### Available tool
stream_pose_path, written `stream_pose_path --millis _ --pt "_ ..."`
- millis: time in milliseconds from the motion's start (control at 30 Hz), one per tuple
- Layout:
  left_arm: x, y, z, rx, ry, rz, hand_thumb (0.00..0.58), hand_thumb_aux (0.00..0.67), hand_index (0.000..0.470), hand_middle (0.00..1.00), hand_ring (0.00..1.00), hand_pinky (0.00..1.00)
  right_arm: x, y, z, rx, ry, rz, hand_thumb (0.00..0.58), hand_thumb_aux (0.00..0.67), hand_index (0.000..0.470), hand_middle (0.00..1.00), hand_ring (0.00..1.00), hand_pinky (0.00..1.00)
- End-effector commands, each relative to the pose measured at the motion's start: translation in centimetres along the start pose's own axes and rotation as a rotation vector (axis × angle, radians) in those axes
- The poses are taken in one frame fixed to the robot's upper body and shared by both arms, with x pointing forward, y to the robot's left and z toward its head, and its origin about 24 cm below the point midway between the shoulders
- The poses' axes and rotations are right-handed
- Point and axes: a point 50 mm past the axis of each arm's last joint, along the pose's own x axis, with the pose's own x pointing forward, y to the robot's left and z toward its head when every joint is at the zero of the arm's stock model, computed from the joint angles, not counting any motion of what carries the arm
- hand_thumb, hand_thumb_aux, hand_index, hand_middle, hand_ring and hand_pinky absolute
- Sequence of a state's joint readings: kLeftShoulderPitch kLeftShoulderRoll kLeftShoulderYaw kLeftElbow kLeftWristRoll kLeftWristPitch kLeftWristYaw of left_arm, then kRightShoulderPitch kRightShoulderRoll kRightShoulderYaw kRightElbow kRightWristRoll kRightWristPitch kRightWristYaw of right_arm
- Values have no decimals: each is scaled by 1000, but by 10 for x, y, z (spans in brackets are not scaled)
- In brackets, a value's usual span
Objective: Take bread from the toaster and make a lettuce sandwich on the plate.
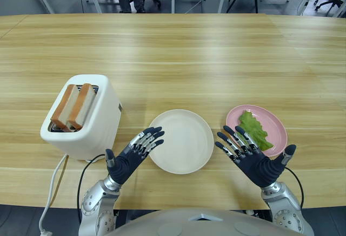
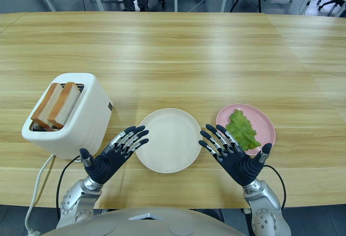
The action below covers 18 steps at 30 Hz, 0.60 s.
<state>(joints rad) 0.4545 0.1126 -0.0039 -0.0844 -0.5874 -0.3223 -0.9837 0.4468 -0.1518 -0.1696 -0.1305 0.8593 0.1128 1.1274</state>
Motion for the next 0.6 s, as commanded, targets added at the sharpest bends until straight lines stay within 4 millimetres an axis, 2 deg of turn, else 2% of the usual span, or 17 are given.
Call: stream_pose_path --millis 33,267,333,400,467,533,600 --pt "-3 0 -3 -1 25 0 0 0 0 0 0 0 -2 -1 0 -12 3 -17 0 0 0 0 0 0" --pt "-3 0 -2 16 18 10 0 0 0 0 0 0 -2 -2 -1 -24 4 -35 0 0 0 0 0 0" --pt "4 5 9 79 -51 82 0 0 0 0 0 0 -2 -5 -3 -43 10 -74 0 0 0 0 0 0" --pt "20 7 37 167 -159 199 0 0 0 0 0 0 -1 -10 -5 -104 35 -128 0 0 0 0 0 0" --pt "38 2 80 290 -275 264 0 0 0 0 0 0 1 -13 -9 -175 60 -166 0 0 0 0 0 0" --pt "48 -8 122 428 -373 279 0 0 0 0 0 0 9 -15 -10 -231 63 -194 0 0 0 0 0 0" --pt "51 -19 155 586 -429 303 0 0 0 0 0 0 19 -15 -8 -275 53 -196 0 0 0 0 0 0"
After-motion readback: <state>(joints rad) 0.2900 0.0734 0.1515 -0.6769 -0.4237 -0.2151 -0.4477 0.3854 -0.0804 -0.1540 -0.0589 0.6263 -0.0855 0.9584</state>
